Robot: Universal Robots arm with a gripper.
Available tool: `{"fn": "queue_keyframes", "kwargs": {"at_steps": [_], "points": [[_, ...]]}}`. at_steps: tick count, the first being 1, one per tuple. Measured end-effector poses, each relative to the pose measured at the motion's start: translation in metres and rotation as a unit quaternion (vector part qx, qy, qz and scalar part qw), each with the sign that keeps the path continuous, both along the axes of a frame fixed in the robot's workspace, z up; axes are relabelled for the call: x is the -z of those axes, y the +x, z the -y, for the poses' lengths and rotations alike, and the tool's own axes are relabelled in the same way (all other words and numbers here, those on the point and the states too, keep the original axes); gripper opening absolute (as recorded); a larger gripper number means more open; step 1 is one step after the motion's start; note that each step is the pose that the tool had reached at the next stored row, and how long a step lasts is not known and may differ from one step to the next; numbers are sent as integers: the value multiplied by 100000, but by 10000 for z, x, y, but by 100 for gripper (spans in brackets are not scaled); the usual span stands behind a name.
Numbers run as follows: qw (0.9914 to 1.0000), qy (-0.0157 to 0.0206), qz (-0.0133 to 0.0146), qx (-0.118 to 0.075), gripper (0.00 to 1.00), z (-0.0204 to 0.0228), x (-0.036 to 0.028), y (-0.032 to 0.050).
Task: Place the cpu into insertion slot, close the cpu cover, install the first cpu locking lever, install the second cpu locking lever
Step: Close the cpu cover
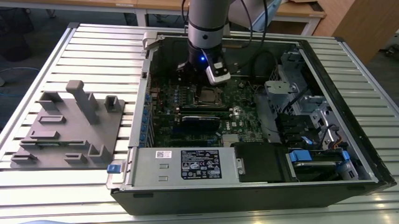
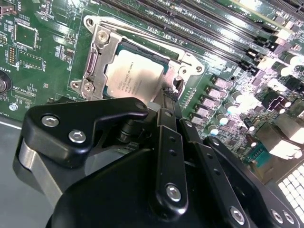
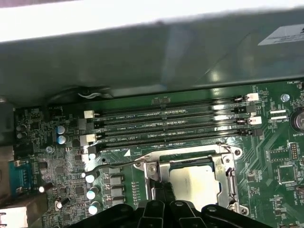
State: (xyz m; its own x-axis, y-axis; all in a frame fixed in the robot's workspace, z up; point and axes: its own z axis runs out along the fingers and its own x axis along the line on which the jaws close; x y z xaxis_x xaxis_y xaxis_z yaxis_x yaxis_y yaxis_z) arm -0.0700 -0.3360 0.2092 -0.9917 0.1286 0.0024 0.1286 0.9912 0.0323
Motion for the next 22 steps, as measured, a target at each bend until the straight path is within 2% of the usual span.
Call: {"fn": "queue_keyframes", "kwargs": {"at_steps": [22], "points": [[100000, -6, 67, 0, 10, 1, 74, -10]]}}
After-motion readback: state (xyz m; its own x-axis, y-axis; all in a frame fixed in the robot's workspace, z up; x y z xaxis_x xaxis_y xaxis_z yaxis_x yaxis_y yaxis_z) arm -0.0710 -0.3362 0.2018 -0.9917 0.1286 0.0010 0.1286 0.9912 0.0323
